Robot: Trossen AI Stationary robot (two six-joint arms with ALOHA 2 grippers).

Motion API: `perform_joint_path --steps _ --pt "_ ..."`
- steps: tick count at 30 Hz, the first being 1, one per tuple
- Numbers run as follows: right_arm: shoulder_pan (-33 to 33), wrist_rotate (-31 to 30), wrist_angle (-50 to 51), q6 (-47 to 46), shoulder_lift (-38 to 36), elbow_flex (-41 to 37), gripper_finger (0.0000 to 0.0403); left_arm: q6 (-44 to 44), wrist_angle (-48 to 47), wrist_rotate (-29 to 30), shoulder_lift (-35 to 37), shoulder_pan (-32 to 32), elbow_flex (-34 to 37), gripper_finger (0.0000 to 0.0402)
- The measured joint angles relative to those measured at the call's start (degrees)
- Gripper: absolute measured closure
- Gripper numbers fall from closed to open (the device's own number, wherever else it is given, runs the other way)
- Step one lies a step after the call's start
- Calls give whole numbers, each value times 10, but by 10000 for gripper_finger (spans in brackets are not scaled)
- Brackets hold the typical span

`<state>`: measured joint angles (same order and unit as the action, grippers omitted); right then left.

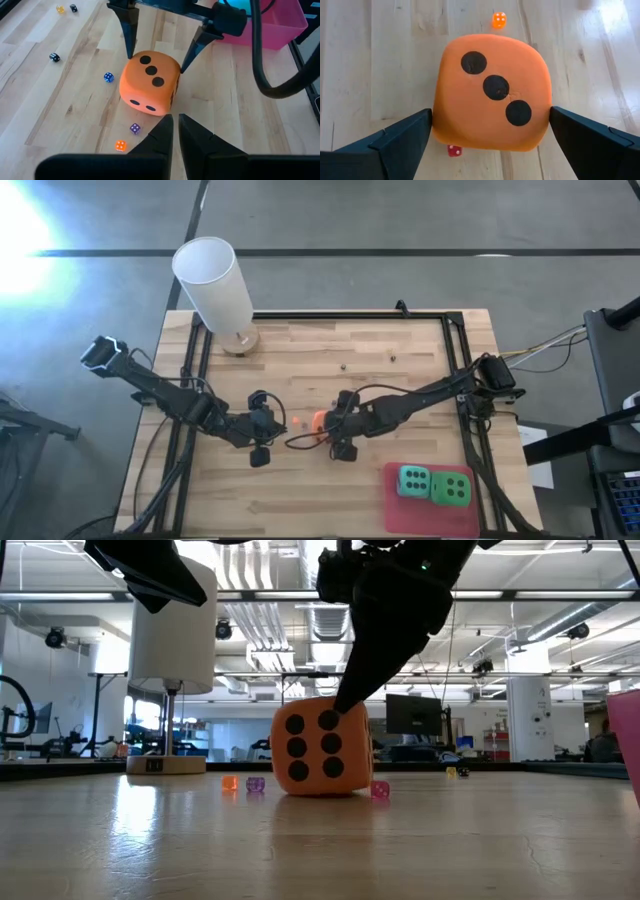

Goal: Pick & Place Dice
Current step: Put the large orange die into the bin

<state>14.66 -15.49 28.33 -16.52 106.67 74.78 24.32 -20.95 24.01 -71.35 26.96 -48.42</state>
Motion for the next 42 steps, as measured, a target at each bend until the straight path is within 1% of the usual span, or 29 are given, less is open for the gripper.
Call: perform_joint_path --steps 4,10,13,24,29,32,34,38,42 --pt "0 -8 1 -2 0 1 7 0 0 0 0 0 0 366" --pt "1 -8 40 -28 0 3 7 0 0 0 0 0 0 366" --pt "1 -10 42 -28 0 4 7 0 0 0 0 0 0 366" --pt "-6 -10 44 10 -1 33 7 0 0 0 0 0 0 366" --pt "-30 20 43 5 0 33 7 0 0 0 0 0 0 366" --pt "-39 25 42 5 0 32 7 0 0 0 0 0 0 366" --pt "-39 27 42 5 0 32 7 0 0 0 0 0 0 366" --pt "-38 53 43 10 0 36 7 0 0 0 0 0 0 366" --pt "-40 53 42 18 0 37 7 0 0 0 0 0 0 366"
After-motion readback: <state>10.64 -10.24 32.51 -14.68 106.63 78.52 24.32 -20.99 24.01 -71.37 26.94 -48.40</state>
